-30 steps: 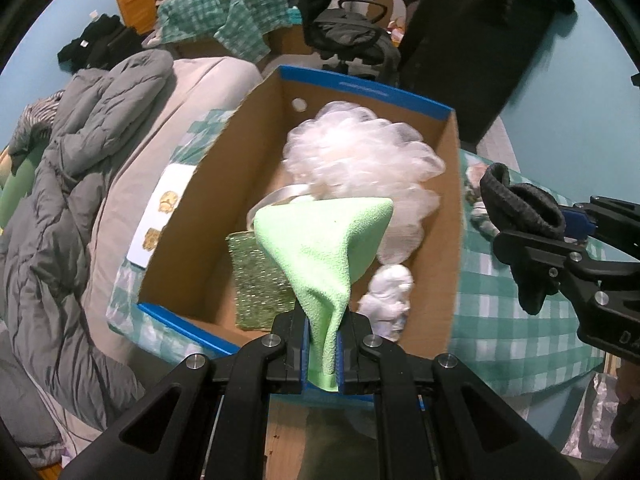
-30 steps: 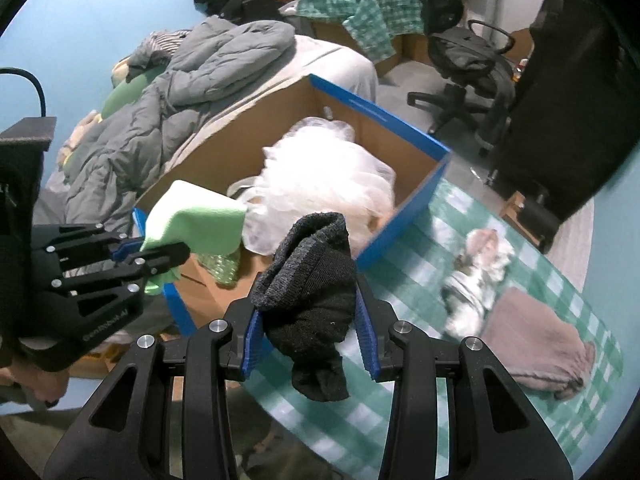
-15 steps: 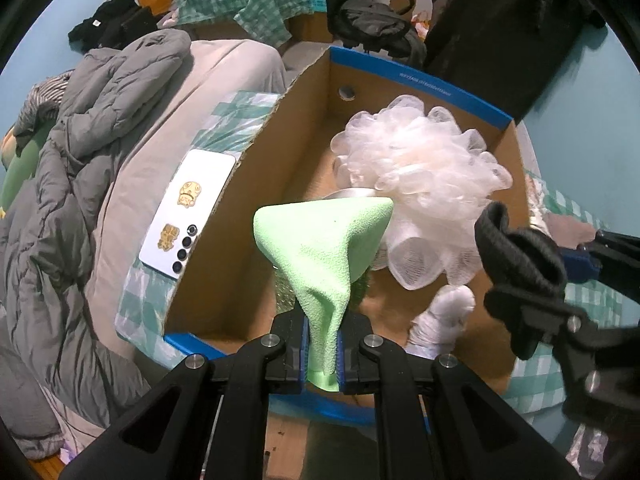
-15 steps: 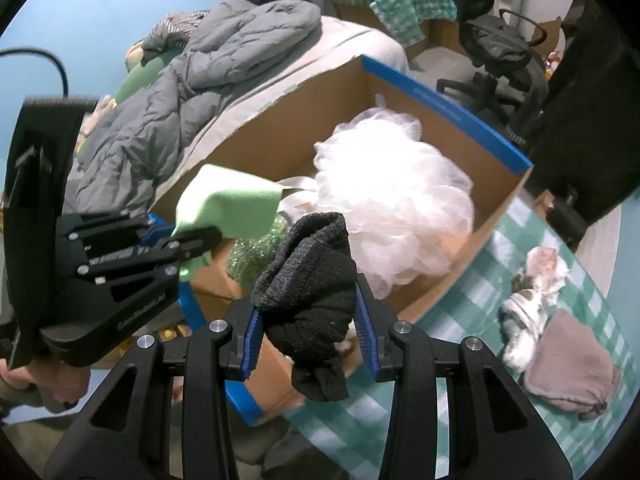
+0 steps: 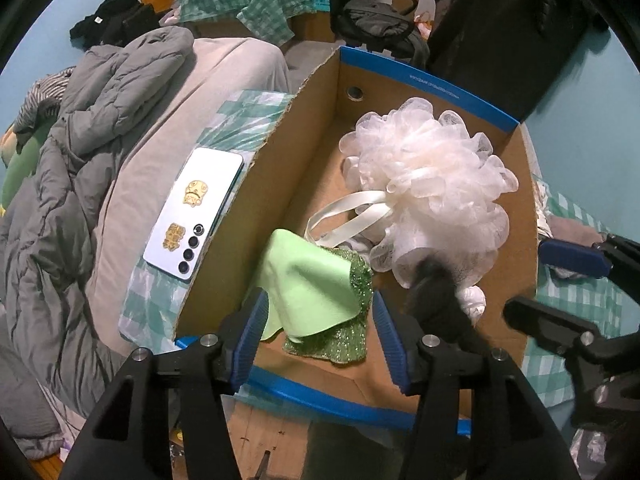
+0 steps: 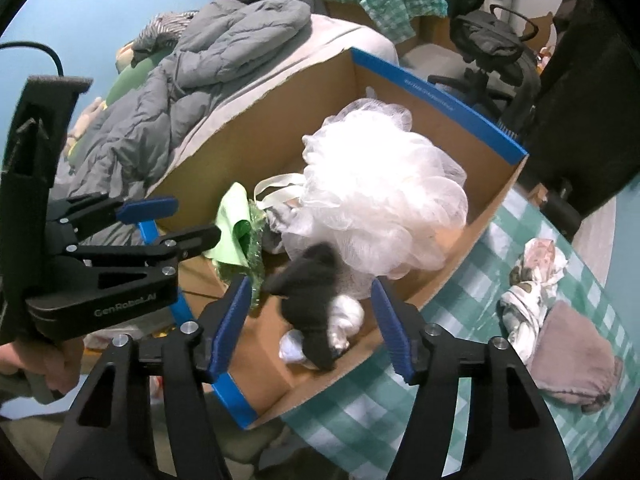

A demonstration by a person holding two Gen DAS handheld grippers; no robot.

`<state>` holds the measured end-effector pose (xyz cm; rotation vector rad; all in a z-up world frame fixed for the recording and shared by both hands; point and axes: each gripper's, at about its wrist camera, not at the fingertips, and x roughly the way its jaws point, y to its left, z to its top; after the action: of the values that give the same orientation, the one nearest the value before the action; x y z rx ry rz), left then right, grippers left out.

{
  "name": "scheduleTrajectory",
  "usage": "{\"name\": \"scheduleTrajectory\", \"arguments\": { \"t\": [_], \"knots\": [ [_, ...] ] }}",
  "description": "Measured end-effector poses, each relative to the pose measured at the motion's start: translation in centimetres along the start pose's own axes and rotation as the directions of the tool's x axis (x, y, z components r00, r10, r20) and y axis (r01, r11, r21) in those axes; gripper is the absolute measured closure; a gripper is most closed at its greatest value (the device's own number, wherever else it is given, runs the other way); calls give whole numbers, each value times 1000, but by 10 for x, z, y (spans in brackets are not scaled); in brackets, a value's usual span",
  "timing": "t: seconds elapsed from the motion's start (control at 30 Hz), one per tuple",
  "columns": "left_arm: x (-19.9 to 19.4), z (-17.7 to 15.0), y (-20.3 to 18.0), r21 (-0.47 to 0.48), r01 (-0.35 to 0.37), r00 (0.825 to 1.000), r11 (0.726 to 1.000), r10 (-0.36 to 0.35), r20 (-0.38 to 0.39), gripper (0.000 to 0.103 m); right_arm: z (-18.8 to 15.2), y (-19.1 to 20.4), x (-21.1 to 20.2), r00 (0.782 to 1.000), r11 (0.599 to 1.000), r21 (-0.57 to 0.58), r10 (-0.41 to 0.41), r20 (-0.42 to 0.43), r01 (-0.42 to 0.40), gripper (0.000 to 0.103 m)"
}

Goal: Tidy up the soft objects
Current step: 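Open both tools to drop the cloth and sock into the box, then move both tools out of the box toward the plastic bundle and grey mitt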

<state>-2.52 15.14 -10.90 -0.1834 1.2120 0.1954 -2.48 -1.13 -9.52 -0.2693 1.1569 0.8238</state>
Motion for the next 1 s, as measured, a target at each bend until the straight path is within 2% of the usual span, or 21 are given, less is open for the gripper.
{"name": "scheduleTrajectory", "arguments": {
  "t": [0.33, 0.47, 1.0],
  "knots": [
    [-15, -7, -18, 21, -7, 1000, 1000, 7, 11, 48, -9, -17, -18, 999, 999, 22, -29, 13, 29, 36],
    [-22, -10, -30, 34, 0, 1000, 999, -1, 16, 47, -15, -23, -26, 998, 998, 14, -54, 28, 53, 31],
    [-32, -14, -88, 122, 36, 999, 992, -37, 8, 46, -45, -66, -60, 992, 992, 46, -116, 43, 114, 29]
  ]
}}
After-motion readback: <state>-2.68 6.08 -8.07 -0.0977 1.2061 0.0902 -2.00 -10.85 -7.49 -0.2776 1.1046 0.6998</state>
